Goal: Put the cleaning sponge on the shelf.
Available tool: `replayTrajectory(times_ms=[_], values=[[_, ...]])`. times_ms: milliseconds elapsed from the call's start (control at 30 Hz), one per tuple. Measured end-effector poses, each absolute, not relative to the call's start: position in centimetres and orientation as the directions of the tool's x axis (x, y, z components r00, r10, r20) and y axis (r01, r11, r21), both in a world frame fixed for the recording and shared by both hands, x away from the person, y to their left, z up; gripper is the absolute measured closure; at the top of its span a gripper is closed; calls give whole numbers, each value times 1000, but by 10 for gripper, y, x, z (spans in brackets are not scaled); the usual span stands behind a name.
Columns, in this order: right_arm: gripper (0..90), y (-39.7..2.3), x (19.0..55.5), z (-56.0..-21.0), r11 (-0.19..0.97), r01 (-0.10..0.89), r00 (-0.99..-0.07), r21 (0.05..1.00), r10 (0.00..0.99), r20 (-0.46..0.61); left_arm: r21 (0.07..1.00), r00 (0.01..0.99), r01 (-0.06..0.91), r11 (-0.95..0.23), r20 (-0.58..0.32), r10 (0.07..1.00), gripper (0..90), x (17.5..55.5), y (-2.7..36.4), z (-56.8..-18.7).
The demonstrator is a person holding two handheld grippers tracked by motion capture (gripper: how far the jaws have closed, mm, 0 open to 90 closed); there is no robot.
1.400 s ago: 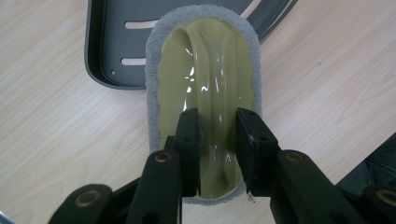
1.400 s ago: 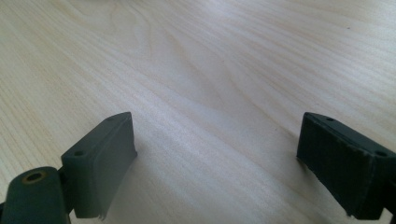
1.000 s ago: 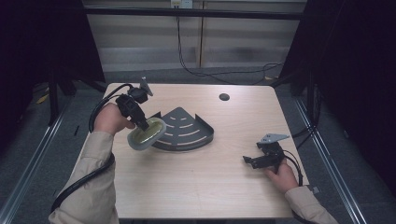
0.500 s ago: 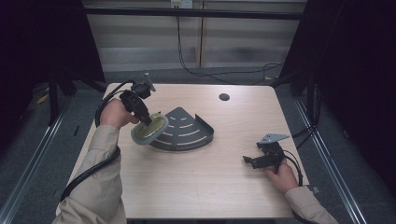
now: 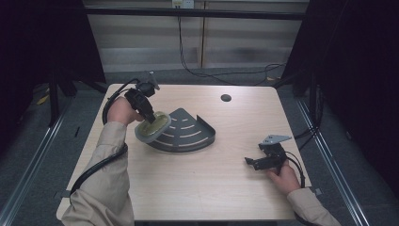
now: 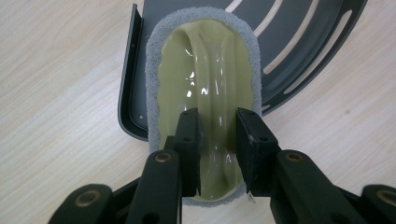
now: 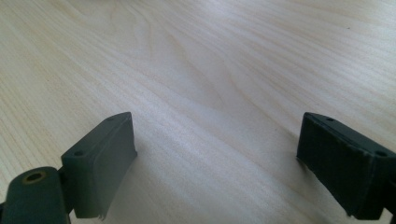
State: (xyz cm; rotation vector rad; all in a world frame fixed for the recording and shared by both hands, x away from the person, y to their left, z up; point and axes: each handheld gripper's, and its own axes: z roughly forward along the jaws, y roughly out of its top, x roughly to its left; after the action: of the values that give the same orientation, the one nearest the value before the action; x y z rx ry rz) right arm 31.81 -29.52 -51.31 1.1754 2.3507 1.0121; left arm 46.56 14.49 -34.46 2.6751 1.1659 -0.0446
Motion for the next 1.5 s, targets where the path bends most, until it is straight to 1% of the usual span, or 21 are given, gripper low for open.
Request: replayTrajectory(times_ms=[433, 933, 1500], values=[[109, -295, 318, -513, 409, 564, -608, 718, 793, 25, 196, 682, 728, -657, -110, 723, 715, 475, 140, -350], [109, -295, 318, -513, 408, 565, -608, 717, 794, 26, 180, 684, 726, -664, -86, 725, 715, 486, 129, -356], [109, -295, 318, -513, 409, 564, -608, 717, 793, 26, 182, 678, 731, -658, -80, 731, 714, 496, 124, -374]])
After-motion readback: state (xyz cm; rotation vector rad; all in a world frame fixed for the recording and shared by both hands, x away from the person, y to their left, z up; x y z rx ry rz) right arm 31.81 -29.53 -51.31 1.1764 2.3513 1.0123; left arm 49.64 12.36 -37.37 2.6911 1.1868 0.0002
